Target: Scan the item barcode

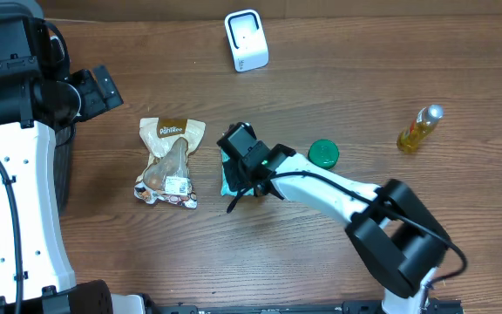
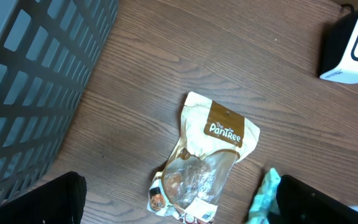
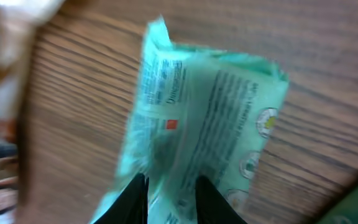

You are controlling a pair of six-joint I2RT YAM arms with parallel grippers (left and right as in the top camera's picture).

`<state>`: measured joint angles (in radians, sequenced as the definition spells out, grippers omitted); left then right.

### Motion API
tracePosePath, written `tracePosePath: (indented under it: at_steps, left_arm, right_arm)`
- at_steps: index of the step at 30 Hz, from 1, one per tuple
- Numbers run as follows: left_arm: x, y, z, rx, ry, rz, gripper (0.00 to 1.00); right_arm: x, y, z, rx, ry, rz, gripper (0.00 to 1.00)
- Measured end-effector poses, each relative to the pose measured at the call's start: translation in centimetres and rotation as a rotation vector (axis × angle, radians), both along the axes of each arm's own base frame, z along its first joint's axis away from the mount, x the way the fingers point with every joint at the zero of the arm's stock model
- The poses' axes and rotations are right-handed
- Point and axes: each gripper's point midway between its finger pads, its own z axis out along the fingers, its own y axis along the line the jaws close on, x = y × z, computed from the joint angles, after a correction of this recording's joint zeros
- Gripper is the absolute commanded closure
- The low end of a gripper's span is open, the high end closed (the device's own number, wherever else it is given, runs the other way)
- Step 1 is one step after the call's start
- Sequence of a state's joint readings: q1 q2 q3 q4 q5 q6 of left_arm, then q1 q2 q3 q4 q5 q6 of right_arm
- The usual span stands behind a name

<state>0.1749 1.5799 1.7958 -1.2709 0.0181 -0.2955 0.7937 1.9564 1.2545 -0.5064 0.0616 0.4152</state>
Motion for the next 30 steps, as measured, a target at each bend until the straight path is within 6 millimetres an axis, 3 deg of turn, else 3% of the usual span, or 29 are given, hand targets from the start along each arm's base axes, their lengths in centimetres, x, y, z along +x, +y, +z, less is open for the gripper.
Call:
tracePosePath:
  at_steps: [5,14,20,25,30]
  left_arm:
    - [0.0,0.0,0.0,0.0,0.0,0.0,0.0]
    - [0.0,0.0,0.0,0.0,0.0,0.0,0.0]
    - [0.0,0.0,0.0,0.0,0.0,0.0,0.0]
    - [0.0,0.0,0.0,0.0,0.0,0.0,0.0]
    - [0.0,0.0,0.0,0.0,0.0,0.0,0.01]
  right_arm:
    - [0.0,0.4,-0.6,-0.002,0.01,0.003,0.52]
    - [-0.1,0.9,-0.3,-0.007,0.021,0.014,0.41]
    - [-0.3,0.1,0.7,-0.049,0.056,0.004,0.4]
    - [-1.6,-1.4,1.2,-0.099,0.104,0.002,0.41]
    - [-2.0,-0.9,1.1,-0.071,0.125,-0.006,0.46]
